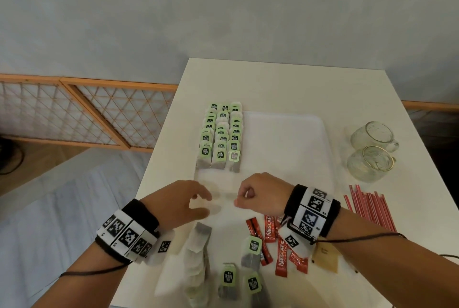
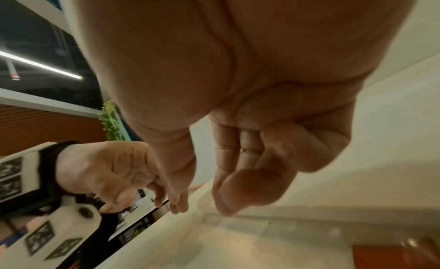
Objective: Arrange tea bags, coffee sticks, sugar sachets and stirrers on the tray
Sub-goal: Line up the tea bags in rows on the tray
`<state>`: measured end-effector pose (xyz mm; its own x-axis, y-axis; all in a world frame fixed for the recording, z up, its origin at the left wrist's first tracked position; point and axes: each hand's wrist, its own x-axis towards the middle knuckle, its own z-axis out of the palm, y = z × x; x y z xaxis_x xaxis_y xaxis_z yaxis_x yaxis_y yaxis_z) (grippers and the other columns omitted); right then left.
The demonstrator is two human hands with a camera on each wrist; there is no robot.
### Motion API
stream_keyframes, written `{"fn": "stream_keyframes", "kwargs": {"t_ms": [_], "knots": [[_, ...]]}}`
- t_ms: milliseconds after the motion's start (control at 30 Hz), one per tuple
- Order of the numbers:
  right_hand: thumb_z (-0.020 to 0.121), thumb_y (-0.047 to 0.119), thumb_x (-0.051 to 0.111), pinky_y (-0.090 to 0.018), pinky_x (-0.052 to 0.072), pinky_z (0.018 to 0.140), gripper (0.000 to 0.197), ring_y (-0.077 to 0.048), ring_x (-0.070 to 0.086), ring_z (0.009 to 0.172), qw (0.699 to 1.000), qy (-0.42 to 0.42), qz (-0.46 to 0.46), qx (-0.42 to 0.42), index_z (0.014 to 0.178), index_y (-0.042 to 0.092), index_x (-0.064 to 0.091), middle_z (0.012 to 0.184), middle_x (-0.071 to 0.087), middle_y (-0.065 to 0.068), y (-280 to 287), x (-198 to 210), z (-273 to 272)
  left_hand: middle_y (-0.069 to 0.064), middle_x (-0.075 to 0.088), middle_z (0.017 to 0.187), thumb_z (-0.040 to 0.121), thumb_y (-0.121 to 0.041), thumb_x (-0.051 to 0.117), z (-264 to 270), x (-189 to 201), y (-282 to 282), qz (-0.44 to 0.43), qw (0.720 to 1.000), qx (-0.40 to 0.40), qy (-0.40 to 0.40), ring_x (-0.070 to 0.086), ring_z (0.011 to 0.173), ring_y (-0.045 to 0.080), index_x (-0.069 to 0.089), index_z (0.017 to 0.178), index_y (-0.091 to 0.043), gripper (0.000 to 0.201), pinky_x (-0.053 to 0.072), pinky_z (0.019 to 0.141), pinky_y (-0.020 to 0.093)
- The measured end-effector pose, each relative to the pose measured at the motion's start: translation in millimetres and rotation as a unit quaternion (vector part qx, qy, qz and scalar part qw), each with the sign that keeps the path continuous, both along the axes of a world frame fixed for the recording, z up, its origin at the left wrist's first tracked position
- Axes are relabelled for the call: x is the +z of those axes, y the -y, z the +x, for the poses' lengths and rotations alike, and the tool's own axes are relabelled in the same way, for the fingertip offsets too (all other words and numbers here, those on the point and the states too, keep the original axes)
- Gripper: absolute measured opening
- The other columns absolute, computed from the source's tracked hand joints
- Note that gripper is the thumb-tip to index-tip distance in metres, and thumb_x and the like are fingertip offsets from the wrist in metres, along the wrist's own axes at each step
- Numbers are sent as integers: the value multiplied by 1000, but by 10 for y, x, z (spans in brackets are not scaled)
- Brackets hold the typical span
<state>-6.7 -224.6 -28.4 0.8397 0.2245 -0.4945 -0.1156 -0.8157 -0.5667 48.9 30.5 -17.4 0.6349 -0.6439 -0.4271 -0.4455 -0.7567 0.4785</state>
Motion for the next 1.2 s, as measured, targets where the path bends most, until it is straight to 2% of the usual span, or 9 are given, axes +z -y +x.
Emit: {"fn": "stream_keyframes", "kwargs": {"t_ms": [100, 200, 367, 467, 733, 867, 1000, 1133, 1200], "knots": [[91, 60, 60, -25, 45, 70, 36, -3, 61, 76, 996, -13, -37, 74, 105, 29, 71, 86, 67, 14, -32, 50, -220, -29, 53, 119, 76, -68, 66, -145, 57, -133, 47, 998, -47, -19, 49, 111, -7, 58, 121, -45, 51, 42, 101, 21], [88, 64, 61, -24, 41, 70, 47, -4, 57, 80, 988, -13, -77, 130, 116, 27, 68, 87, 61, 17, -71, 58, -387, -29, 46, 128, 65, -71, 70, -300, 68, -230, 65, 994, -75, -43, 49, 116, -4, 54, 126, -45, 68, 41, 106, 25], [79, 77, 61, -32, 47, 77, 63, -12, 57, 90, 977, -6, -127, 174, 118, 27, 61, 93, 57, 15, -107, -24, -541, -26, 27, 139, 49, -75, 79, -571, -12, -330, 83, 989, -103, -71, 40, 124, 1, 21, 147, -48, 117, 41, 108, 26], [74, 82, 62, -34, 47, 76, 70, -15, 56, 90, 971, -3, -147, 186, 117, 26, 56, 100, 60, 10, -134, -69, -588, -18, 20, 138, 46, -75, 78, -667, -96, -321, 100, 985, -138, -35, 34, 125, 7, 10, 150, -42, 128, 40, 109, 27], [75, 80, 63, -40, 53, 76, 70, -20, 58, 83, 963, 6, -184, 198, 108, 19, 55, 96, 59, 3, -196, -97, -664, -11, 30, 123, 69, -57, 73, -720, -201, -209, 102, 987, -118, 41, 48, 103, 10, 26, 139, -32, 89, 50, 84, 24], [82, 75, 61, -39, 53, 78, 68, -22, 60, 90, 961, 13, -181, 207, 117, 16, 60, 104, 61, 0, -201, -107, -684, -13, 42, 118, 80, -56, 65, -657, -138, -150, 89, 989, -112, 28, 52, 91, 8, 39, 130, -30, 61, 50, 81, 25], [91, 58, 62, -32, 40, 76, 54, -19, 55, 98, 970, 21, -153, 188, 125, 17, 60, 117, 60, 0, -180, -116, -670, -11, 57, 112, 90, -42, 57, -602, -114, -99, 66, 992, -97, 37, 56, 95, 10, 51, 118, -27, 33, 49, 85, 27], [93, 41, 62, -31, 45, 77, 28, -16, 56, 95, 980, 25, -115, 163, 113, 21, 63, 111, 60, 4, -130, -99, -624, -11, 61, 99, 92, -40, 54, -521, -205, -95, 38, 995, -80, 49, 56, 89, 10, 58, 101, -27, 17, 50, 83, 28], [92, 43, 65, -30, 48, 75, 27, -14, 58, 91, 987, 13, -77, 141, 107, 21, 65, 103, 63, 7, -95, -89, -596, -13, 60, 94, 90, -40, 56, -487, -243, -92, 27, 996, -70, 52, 56, 85, 7, 59, 96, -28, 14, 49, 79, 25]]}}
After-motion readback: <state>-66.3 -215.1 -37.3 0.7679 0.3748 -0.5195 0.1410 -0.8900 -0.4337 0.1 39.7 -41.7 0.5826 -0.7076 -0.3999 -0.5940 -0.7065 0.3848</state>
